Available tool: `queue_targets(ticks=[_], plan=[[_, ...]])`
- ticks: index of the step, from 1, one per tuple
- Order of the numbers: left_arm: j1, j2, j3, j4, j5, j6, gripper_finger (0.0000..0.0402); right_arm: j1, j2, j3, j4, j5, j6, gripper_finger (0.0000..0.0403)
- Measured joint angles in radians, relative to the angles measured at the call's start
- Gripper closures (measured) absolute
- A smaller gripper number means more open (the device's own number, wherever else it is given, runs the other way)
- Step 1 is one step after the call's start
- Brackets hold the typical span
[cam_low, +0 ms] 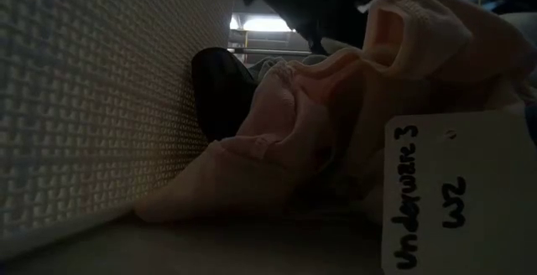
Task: Sort clothes
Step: Put the white underwear into the top white laundry bin
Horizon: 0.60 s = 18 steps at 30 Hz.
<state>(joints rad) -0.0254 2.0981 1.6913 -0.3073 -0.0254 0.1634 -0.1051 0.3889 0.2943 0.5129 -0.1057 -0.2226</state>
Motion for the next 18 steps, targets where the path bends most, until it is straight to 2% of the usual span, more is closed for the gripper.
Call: queue_targets(ticks=[5,16,18], plan=[[-0.005,0.01,-0.001,-0.015,0.056,0.042,0.0212,0.0,0.0,0.0,-0.001,0.0,0.0,0.0393],[-0.015,-0.013,0.001,0.003,0.064,0.118,0.0375,0.0,0.0,0.0,-0.007,0.0,0.0,0.0393],[-0.015,-0.014,0.001,0.003,0.064,0.136,0.0394,0.0,0.0,0.0,-0.007,0.0,0.0,0.0393]])
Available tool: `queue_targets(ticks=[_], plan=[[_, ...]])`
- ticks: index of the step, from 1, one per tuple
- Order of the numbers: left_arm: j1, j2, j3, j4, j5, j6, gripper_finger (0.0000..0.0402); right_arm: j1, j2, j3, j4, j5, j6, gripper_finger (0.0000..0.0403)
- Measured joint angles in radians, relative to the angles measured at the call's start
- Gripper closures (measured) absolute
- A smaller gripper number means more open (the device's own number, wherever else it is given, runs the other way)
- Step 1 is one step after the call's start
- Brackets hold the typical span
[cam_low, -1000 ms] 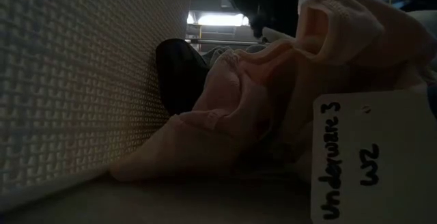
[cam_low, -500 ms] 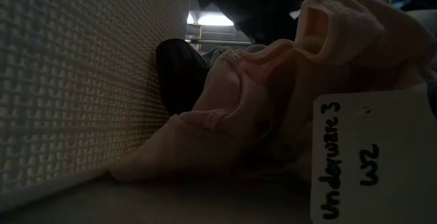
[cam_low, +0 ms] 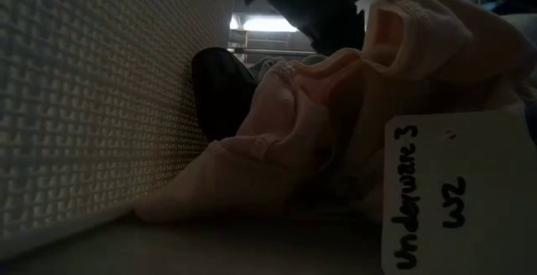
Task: Sort clothes
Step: Put the white underwear into the top white laundry bin
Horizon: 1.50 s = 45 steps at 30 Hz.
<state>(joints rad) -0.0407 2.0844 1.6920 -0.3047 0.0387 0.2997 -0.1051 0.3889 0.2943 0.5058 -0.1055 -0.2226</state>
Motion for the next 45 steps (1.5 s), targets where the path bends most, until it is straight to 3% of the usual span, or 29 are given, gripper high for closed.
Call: queue_targets(ticks=[22,45], plan=[[0.047,-0.221,0.011,0.12,-0.068,0.068,0.0399,0.0,0.0,0.0,-0.002,0.0,-0.001,0.0393],[0.254,-0.237,0.011,0.758,-0.069,0.21,0.0398,0.0,0.0,0.0,-0.005,0.0,-0.021,0.0393]])
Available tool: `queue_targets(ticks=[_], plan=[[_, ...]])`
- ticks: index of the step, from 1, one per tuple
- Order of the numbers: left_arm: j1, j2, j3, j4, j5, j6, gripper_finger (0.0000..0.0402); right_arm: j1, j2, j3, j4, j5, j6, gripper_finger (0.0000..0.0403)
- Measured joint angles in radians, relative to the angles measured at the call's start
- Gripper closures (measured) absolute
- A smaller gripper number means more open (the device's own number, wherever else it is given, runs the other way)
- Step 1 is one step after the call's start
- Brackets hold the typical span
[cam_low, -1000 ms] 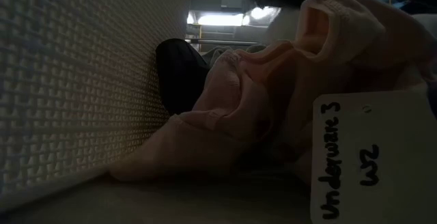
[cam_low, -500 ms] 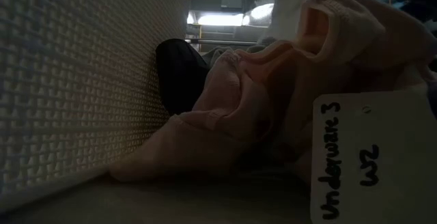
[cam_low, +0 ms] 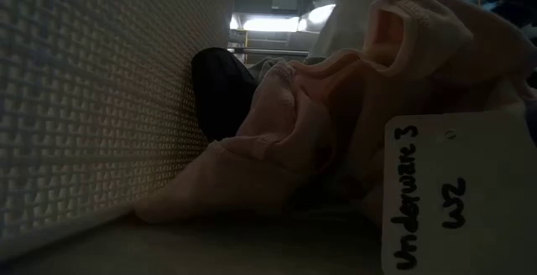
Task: Sort clothes
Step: Put the white underwear into the top white laundry bin
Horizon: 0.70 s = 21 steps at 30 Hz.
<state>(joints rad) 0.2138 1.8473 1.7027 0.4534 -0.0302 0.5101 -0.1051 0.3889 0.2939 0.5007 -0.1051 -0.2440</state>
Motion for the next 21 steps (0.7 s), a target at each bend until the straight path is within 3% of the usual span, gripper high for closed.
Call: queue_targets(ticks=[8,15,21], plan=[[0.096,0.0,0.0,0.24,0.001,0.017,0.0397,0.0,0.0,0.0,0.001,0.05,-0.002,0.0393],[0.186,0.065,0.0,0.413,0.079,-0.182,0.0396,0.0,0.0,0.0,0.0,0.071,-0.048,0.0393],[0.186,0.151,0.045,0.481,0.151,-0.249,0.0399,0.0,0.0,0.0,0.004,0.072,-0.053,0.0393]])
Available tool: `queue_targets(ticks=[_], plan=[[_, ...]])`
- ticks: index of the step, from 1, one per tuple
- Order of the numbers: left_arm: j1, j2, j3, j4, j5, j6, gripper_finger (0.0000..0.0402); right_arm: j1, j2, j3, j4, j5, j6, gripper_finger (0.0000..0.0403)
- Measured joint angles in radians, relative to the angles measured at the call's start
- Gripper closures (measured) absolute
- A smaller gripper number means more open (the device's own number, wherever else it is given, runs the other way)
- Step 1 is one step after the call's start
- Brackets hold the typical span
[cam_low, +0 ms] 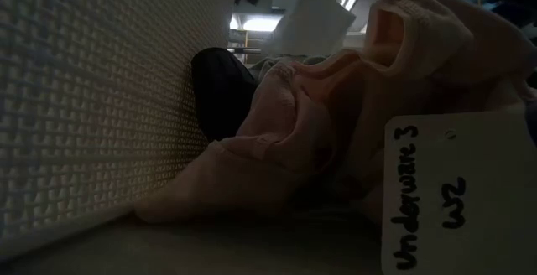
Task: Sort clothes
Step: Put the white underwear into the top white laundry bin
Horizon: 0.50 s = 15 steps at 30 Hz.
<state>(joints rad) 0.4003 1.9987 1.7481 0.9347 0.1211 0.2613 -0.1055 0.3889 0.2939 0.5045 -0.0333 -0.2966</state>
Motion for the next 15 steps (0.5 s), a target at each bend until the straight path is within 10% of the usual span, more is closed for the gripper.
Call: queue_targets(ticks=[15], plan=[[-0.017,0.184,0.024,-0.235,0.014,-0.034,0.04,0.0,0.0,0.0,-0.016,0.0,0.0,0.0393]])
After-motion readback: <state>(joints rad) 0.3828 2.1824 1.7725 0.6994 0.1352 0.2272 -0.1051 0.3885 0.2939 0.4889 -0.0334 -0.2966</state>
